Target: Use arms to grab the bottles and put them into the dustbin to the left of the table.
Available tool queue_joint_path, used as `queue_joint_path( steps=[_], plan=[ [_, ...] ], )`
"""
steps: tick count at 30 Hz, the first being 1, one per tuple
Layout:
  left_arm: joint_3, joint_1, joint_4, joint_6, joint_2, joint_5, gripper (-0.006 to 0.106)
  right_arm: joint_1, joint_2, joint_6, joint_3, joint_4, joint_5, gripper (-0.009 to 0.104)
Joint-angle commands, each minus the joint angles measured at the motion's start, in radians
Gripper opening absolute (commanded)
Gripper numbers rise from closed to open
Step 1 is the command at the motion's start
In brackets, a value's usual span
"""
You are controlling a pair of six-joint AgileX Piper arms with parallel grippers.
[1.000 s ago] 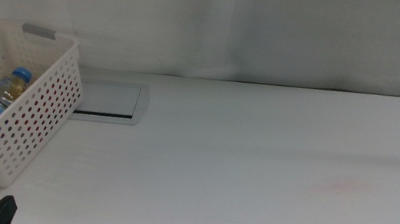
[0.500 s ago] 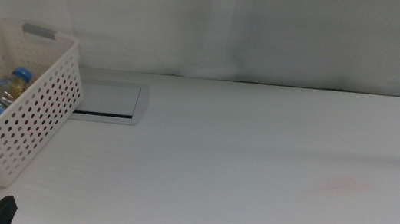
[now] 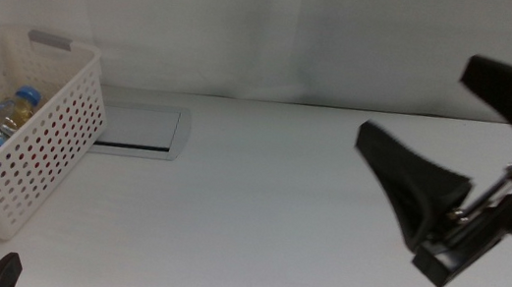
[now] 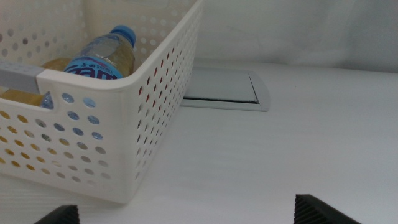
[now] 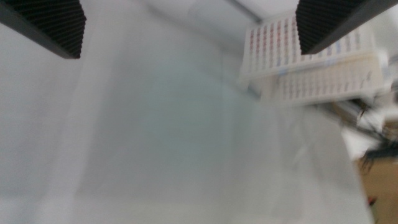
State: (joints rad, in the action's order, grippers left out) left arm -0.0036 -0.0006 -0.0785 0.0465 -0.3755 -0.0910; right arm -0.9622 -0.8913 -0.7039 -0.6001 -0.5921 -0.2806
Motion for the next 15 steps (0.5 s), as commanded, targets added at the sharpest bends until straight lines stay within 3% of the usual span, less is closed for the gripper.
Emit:
queue_joint_path(
  steps=[1,5,12,15],
  plan=[
    [0.009,-0.011,-0.005,-0.002,0.006,0.001,0.09,0.079,-0.041,0.181,-0.025,0.228,0.111,0.091],
    [0.009,-0.011,-0.005,-0.002,0.006,0.001,0.09,0.288,-0.098,0.316,-0.069,0.444,0.27,0.091],
    [0.009,-0.011,-0.005,-0.002,0.006,0.001,0.09,0.556,0.028,0.348,-0.037,0.612,0.406,0.091],
    [0.009,-0.011,-0.005,-0.002,0.006,0.001,0.09,0.745,0.19,0.368,0.053,0.622,0.402,0.079]
  ],
)
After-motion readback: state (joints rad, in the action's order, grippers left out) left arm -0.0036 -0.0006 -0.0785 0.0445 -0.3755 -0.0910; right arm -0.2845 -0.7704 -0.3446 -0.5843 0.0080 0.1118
